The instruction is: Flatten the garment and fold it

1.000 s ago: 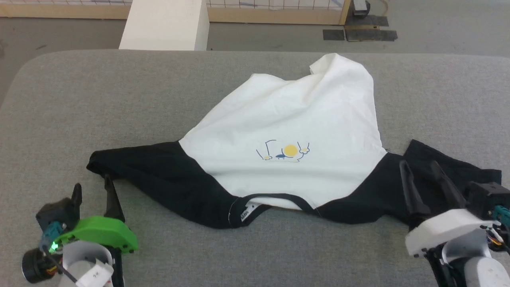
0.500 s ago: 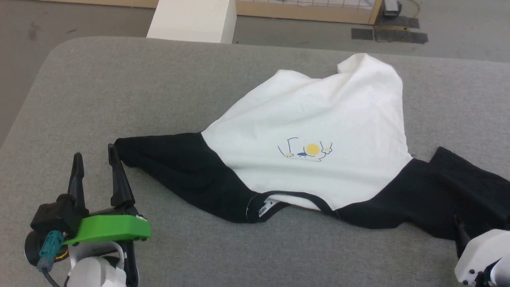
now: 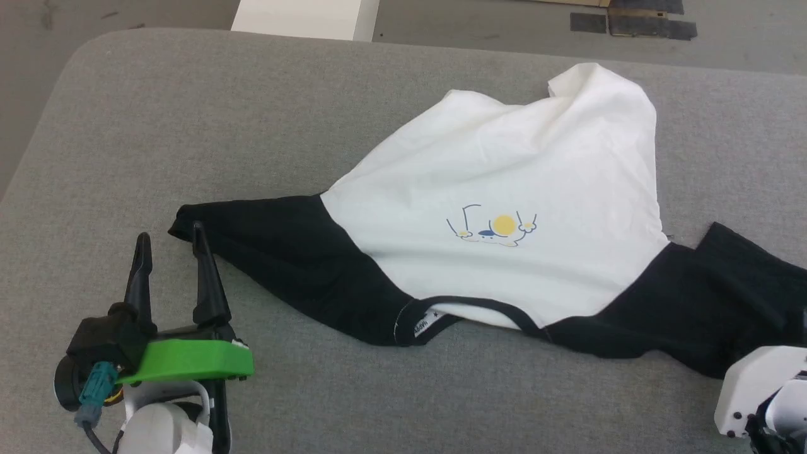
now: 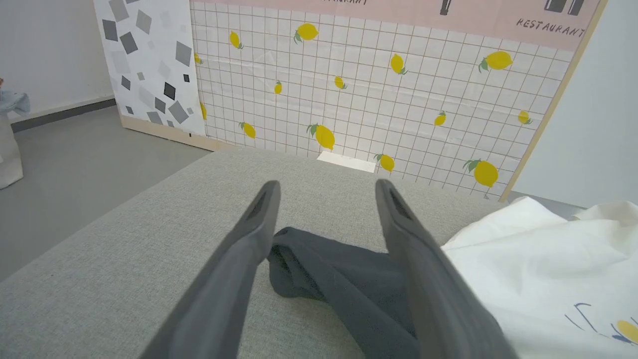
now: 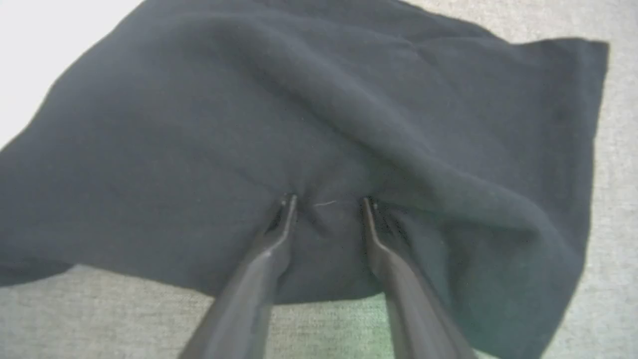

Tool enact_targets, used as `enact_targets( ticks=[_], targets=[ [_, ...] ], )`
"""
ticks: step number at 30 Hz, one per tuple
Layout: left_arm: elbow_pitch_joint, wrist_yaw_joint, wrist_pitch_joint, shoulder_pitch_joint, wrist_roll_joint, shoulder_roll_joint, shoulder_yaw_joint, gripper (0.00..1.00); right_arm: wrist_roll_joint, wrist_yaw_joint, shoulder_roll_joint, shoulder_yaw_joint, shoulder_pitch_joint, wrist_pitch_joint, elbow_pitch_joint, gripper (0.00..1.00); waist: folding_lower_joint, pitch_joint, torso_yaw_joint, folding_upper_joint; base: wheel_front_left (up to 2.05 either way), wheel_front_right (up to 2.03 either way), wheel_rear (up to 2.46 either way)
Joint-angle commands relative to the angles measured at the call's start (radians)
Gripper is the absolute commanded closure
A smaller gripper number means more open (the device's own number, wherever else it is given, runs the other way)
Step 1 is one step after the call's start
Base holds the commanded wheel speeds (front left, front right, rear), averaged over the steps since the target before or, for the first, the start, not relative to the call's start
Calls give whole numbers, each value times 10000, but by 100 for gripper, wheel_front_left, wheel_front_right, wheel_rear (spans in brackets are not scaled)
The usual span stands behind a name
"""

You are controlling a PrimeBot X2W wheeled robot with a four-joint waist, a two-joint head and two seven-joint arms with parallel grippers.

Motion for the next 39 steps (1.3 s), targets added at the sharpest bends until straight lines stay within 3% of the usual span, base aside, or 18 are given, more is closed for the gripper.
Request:
enact_targets(
  ticks=[1, 8, 13, 14, 15, 16, 21, 28, 33, 39],
  targets=[
    [51, -33, -37, -186, -3, -44, -19, 0, -370, -15, 120, 107, 191, 440, 433, 100, 0, 55, 3, 0, 0, 0, 0],
    [272, -69, -37, -272, -56, -47, -165, 0, -1708, -15, -97, -1161, -266, 102, -546, 100, 0, 53, -29, 0, 0, 0, 0],
    [492, -196, -37, -285, -58, -48, -279, 0, -1941, -15, -275, -1919, -637, 146, -746, 100, 0, -47, 9, 0, 0, 0, 0],
    [609, -262, -37, -262, -73, -48, -351, 0, -1940, -15, -259, -2010, -678, 88, -728, 96, 0, -101, 27, 0, 0, 0, 0],
    [725, -320, -37, -229, -55, -48, -422, 0, -1936, -15, -244, -2019, -676, 21, -713, 57, 0, -149, 41, 0, 0, 0, 0],
    [890, -396, -37, -173, -53, -48, -527, 0, -1875, -15, -203, -2034, -669, -113, -724, 0, 0, -218, 61, 0, 0, 0, 0],
    [1692, -1088, 531, 196, -8, 104, -1416, 0, -1090, -15, 47, -2013, -415, -1162, -1060, 0, 0, -589, 83, 0, 0, 0, 0],
    [1453, -1595, 3120, 1106, -776, 586, -2970, 0, 91, -15, 115, -1467, 373, -2402, -1607, 0, 0, -933, -165, 0, 0, 0, 0],
    [1295, -1536, 4135, 1222, -1347, 605, -3092, 0, 662, -15, 117, -933, 644, -2736, -1905, 0, 0, -930, -456, 0, 0, 0, 0],
    [1908, -794, 5053, 657, -2099, 271, -2717, 0, 1022, -15, 119, -67, 655, -2875, -1956, 0, 0, -701, -1107, 0, 0, 0, 0]
  ],
)
